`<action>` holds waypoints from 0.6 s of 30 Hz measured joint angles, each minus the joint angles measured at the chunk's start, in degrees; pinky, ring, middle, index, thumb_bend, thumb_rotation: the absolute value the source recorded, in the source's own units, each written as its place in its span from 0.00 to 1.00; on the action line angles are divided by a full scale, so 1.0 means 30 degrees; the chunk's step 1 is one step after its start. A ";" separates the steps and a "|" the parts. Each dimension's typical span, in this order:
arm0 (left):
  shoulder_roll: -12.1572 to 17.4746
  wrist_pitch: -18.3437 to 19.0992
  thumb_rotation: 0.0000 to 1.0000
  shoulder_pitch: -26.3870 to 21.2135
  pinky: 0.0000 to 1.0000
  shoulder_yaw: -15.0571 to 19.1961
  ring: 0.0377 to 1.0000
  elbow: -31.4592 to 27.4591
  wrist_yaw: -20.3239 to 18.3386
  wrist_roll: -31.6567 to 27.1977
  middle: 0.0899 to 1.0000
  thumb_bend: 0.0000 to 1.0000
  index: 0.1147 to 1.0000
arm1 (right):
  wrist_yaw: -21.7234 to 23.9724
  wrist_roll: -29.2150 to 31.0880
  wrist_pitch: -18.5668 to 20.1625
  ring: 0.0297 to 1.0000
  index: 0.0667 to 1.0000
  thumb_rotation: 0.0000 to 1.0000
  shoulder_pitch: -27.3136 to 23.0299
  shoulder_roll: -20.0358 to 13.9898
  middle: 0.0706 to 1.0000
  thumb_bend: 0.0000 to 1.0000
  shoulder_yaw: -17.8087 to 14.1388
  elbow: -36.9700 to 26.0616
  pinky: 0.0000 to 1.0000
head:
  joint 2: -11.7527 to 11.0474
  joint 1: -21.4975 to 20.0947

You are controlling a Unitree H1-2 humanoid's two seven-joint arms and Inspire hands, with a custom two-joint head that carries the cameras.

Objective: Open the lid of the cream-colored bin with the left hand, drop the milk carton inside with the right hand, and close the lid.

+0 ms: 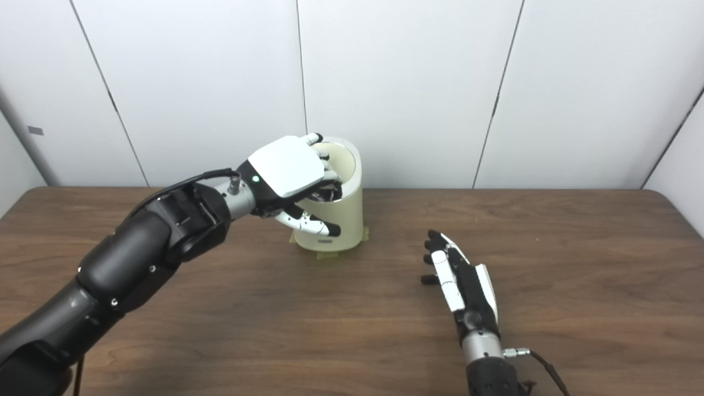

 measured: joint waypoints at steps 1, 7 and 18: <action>0.0001 0.0000 1.00 0.0000 0.95 0.0003 0.86 0.0000 0.0000 -0.0003 0.75 0.62 0.73 | 0.0000 0.0033 0.0000 0.81 0.86 1.00 0.0000 -0.0008 0.83 0.50 -0.0010 0.0000 0.65 | 0.0000 0.0000; -0.0014 0.0120 0.99 0.0027 0.93 0.0394 0.85 0.0065 -0.0648 -0.1019 0.77 0.62 0.79 | -0.0001 0.0116 0.0023 0.81 0.86 1.00 0.0000 -0.0016 0.83 0.51 -0.0059 0.0001 0.66 | 0.0029 0.0117; -0.0502 0.1311 0.96 0.0857 0.88 0.1711 0.81 0.0490 -0.1224 -0.3951 0.80 0.62 0.88 | -0.0027 0.0047 0.0024 0.77 0.85 1.00 0.0000 -0.0073 0.82 0.51 -0.0059 0.0010 0.61 | 0.0088 0.0234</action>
